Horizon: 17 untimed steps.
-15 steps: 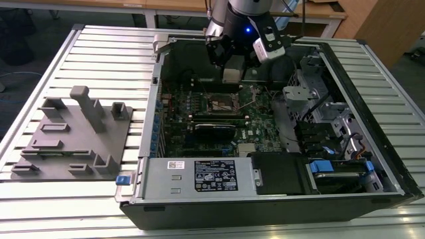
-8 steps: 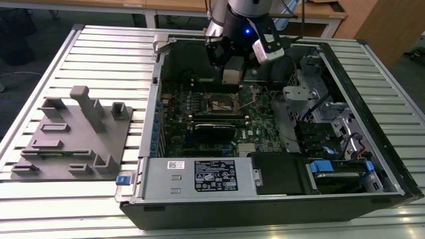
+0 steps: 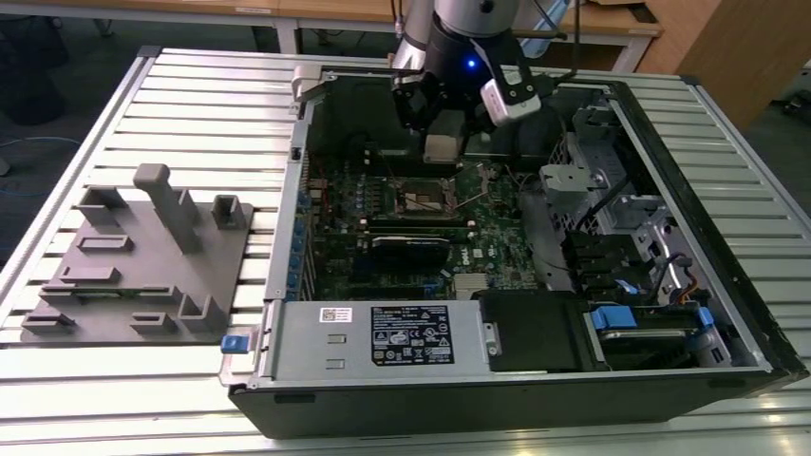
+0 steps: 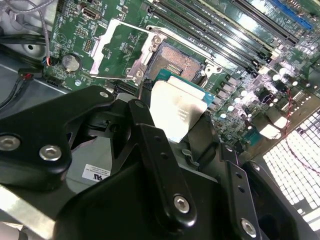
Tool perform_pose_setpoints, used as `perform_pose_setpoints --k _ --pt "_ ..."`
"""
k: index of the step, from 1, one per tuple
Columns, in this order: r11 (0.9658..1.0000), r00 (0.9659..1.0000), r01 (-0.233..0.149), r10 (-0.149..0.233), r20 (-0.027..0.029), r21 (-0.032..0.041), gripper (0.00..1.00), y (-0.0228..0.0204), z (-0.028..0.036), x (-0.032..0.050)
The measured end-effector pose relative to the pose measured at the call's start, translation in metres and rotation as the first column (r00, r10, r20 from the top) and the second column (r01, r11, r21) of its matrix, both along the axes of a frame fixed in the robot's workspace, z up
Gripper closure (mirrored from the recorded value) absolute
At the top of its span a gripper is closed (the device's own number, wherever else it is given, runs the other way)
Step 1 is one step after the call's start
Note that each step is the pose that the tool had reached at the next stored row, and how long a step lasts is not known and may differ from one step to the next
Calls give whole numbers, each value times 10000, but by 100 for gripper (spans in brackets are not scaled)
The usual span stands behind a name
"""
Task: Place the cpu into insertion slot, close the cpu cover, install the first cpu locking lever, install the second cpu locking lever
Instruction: 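Place the cpu into insertion slot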
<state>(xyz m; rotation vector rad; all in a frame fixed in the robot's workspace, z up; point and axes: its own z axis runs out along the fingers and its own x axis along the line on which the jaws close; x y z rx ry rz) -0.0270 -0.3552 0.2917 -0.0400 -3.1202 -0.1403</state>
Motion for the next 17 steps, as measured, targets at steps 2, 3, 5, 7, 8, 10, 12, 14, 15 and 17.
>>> perform_pose_setpoints --k 2,3,5,7,8,10,12,14,15,17 --pt "10000 10000 0 0 -2 -5 46 -1 -27 0" --pt "10000 10000 0 0 -2 -4 46 -1 -42 0" --pt "10000 10000 0 0 -2 -3 46 0 -77 0" --pt "10000 10000 0 0 -2 -4 46 0 -112 0" --pt "10000 10000 0 0 -2 -4 46 -1 -130 0" --pt "10000 10000 0 0 -2 -4 46 0 -163 0" --pt "10000 10000 1 -1 -2 -5 46 0 -199 -1" --pt "10000 10000 1 -1 -1 -4 46 0 -235 -3" --pt "10000 10000 0 0 2 -3 46 0 -253 -4" --pt "10000 10000 0 0 6 -3 46 0 -288 -6"
